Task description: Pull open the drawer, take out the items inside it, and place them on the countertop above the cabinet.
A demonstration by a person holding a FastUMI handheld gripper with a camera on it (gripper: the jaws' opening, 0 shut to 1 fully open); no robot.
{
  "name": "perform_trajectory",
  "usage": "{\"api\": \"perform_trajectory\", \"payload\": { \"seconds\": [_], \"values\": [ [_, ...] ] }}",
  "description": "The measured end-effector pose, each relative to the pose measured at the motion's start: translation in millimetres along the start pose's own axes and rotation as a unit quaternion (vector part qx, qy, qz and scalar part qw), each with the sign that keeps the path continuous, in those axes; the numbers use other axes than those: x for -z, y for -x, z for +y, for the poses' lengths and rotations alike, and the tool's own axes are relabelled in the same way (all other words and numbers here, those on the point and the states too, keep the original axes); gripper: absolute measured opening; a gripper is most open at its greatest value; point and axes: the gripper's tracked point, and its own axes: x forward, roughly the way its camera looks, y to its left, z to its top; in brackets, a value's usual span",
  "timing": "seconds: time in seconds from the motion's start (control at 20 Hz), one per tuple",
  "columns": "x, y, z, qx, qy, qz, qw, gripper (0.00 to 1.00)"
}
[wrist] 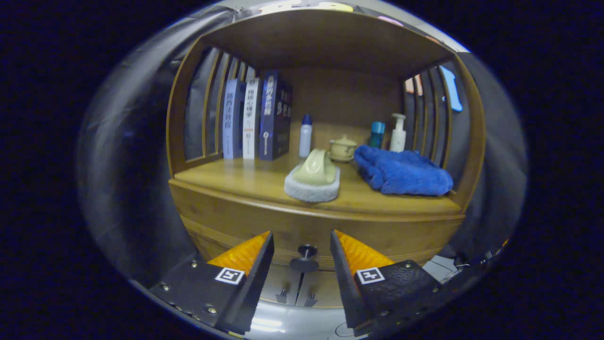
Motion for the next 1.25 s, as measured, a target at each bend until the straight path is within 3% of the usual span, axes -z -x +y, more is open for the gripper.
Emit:
{"api": "perform_trajectory", "payload": {
  "seconds": [0.25, 0.5, 0.75, 0.9, 1.25],
  "values": [
    [-59, 40, -19, 0.004, -0.045, -0.114, 0.992, 0.72],
    [-79, 85, -64, 0.043, -0.068, -0.162, 0.984, 0.7],
    [-63, 112, -81, -0.023, -0.059, -0.124, 0.99, 0.7],
    [-42, 111, -86, -0.085, -0.058, -0.087, 0.991, 0.7],
    [8, 88, -150, -0.11, -0.051, -0.039, 0.992, 0.7]
  ]
}}
